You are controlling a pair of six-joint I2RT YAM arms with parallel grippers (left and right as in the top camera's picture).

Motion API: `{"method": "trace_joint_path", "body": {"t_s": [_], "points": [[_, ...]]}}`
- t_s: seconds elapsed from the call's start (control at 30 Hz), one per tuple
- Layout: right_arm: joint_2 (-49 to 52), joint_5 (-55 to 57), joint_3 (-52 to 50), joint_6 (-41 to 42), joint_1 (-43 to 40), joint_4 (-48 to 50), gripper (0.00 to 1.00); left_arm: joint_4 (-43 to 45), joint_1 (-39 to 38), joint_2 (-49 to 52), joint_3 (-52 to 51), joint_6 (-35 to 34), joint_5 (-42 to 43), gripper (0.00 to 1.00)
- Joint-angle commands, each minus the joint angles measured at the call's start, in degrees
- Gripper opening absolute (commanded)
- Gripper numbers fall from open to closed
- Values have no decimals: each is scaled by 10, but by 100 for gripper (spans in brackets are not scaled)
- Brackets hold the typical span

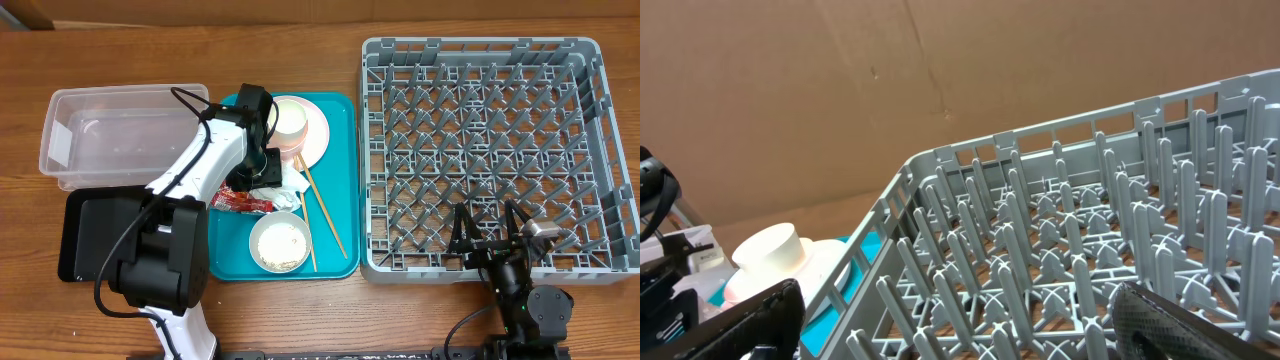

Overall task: Sort waste into correct bins and load items into the dishwasher
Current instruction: 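Grasp the crumpled white tissue with the left gripper, then carry the tissue left and drop it into the clear bin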

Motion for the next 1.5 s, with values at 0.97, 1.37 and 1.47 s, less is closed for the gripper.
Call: {"method": "trace_joint_path", "body": {"t_s": [0.97,1.37,1.47], "points": [[-5,3,-6,-3,-3,3,100,-211,118,-32,333,31,-73,4],[-5,3,-6,-3,-3,3,100,-124,234,-30,242,5,-119,4],[-5,3,-6,-3,-3,3,100,-73,249,-30,197,5,-119,4]]}}
